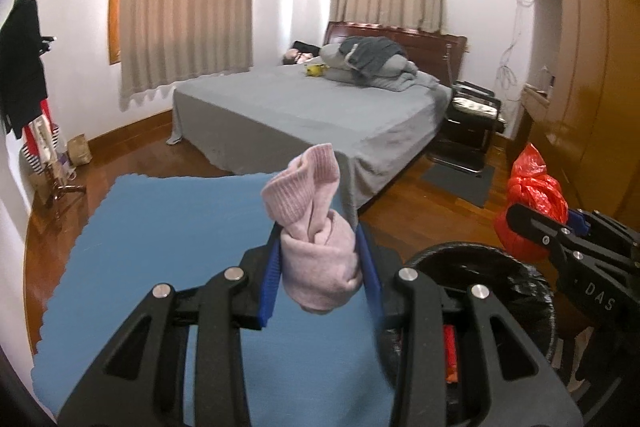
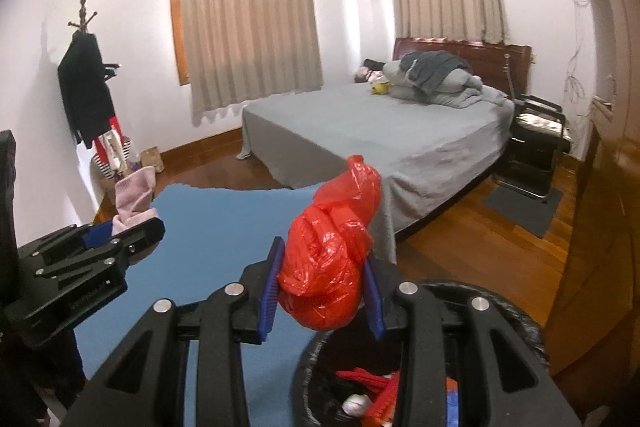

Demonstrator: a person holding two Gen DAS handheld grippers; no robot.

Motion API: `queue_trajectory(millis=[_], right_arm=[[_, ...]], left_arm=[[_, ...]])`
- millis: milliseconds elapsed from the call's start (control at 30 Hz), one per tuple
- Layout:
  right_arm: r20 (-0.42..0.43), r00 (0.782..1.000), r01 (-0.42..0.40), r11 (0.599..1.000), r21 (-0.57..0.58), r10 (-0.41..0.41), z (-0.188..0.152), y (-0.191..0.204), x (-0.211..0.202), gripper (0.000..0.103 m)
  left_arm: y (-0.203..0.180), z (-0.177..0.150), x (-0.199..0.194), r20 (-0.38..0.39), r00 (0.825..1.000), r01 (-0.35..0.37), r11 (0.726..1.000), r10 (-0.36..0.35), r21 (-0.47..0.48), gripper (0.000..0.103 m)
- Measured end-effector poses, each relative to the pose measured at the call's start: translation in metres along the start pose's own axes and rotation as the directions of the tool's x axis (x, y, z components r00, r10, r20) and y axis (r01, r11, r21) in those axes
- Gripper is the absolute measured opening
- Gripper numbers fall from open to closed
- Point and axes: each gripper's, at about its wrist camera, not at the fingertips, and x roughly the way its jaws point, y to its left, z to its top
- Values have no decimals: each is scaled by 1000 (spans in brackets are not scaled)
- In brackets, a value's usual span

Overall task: Collect trash
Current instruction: 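Carry the pink sock and red bag in both grippers over the bin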

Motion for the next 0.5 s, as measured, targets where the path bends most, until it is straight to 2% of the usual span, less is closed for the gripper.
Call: queue_trajectory(millis=[500], right_arm=[[6,991,132,990,57,-132,-22,-56,-33,36]], left_arm=[[-68,-13,5,-12,992,125,989,-124,77,35]])
